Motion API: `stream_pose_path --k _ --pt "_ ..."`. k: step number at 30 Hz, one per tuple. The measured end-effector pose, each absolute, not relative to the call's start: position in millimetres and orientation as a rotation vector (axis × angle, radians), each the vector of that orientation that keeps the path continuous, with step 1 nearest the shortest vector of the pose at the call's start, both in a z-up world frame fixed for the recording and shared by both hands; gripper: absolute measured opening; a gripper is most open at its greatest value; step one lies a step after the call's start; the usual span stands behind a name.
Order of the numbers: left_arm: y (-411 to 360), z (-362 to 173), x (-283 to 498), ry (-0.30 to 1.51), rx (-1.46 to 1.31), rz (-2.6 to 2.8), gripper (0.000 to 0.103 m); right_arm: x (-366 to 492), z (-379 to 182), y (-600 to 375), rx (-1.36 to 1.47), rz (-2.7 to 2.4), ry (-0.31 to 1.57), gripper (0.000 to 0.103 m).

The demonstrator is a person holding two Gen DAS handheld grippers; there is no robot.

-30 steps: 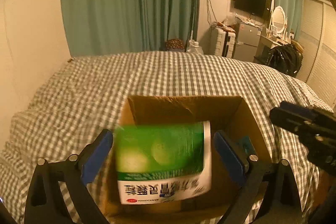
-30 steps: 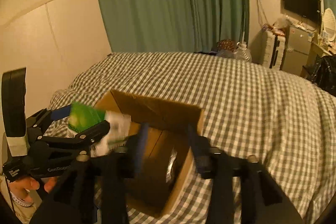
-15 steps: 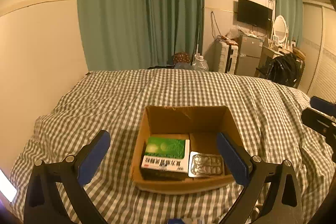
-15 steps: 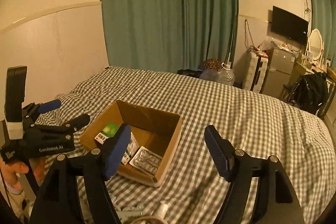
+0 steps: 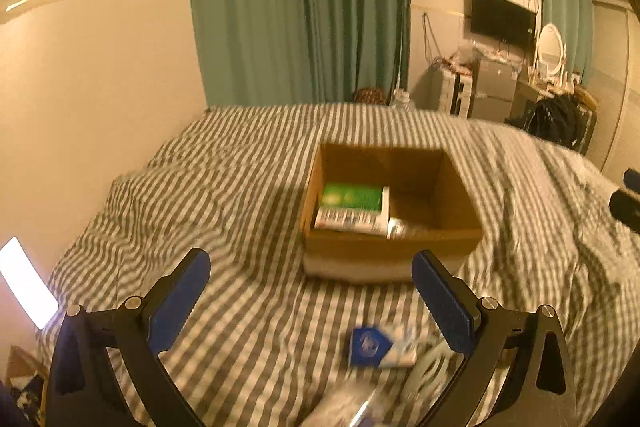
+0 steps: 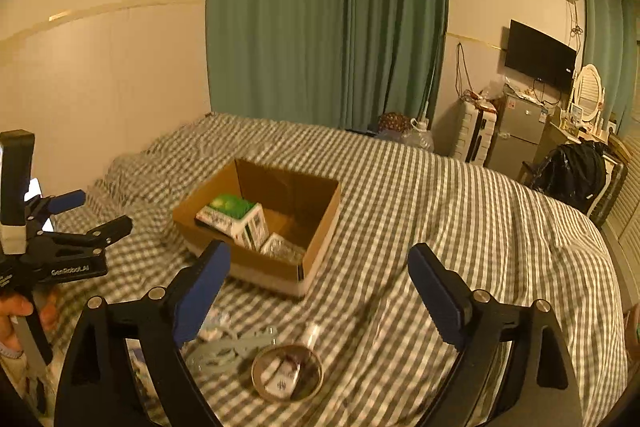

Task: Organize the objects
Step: 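Grasp the clear floss jar with the left tool while the right tool grasps the tape roll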

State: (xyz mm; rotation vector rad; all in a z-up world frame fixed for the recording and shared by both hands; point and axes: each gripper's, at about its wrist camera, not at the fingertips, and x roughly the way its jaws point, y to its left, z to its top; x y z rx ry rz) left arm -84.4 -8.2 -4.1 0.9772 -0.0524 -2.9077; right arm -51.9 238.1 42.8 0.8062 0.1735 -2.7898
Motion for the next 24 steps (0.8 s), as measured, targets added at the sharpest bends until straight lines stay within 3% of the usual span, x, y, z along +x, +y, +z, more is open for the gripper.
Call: stream_pose_path --k 14,24 --pt "-12.0 -118.7 -37.3 -0.107 1.324 -2.828 0.103 -21.3 -55.5 225.5 1.06 -2.72 0.155 0.091" --pt "1.8 -151.6 -47.6 -0.08 1.504 -2.855 0.103 -32.9 -85.6 219.3 1.166 -2.686 0.184 0.091"
